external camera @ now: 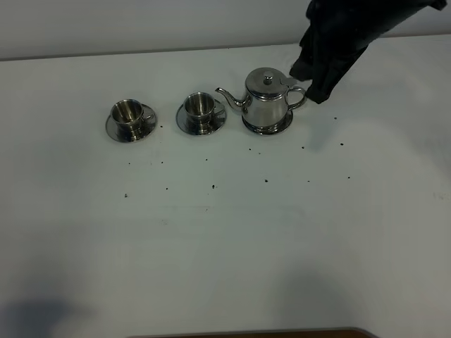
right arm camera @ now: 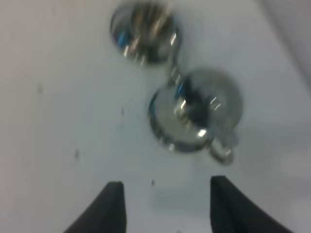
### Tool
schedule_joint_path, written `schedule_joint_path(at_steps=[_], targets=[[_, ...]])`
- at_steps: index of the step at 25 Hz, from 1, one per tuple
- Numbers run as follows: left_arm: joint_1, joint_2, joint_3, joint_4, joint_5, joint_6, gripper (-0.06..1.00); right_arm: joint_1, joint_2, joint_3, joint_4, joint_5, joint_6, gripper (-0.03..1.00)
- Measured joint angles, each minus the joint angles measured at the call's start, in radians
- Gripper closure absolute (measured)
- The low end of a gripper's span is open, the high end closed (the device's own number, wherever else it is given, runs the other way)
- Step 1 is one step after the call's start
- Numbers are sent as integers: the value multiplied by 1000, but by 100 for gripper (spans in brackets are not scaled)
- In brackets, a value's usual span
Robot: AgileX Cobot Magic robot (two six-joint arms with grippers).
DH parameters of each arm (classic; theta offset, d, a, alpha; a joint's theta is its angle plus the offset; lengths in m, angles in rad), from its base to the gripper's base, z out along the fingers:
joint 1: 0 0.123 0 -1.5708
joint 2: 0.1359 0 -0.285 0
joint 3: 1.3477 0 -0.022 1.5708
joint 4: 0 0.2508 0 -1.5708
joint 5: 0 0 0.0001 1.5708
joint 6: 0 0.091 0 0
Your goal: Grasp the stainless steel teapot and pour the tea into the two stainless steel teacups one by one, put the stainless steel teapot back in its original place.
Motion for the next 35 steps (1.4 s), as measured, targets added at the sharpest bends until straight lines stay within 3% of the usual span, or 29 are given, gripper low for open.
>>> schedule_joint_path(at_steps=[7, 16, 24, 35], targets=[[0, 0, 0, 0, 0, 0, 56, -11, 230, -276, -76, 268, -138, 57], [0, 0, 0, 0, 0, 1, 56, -72, 437, -690, -78, 290, -346, 57], [0, 0, 0, -1, 0, 1, 56, -93, 530, -730, -37, 294, -392, 59], [0, 0, 0, -2, 0, 2, 56, -99, 609, -730, -15, 294, -297, 59]])
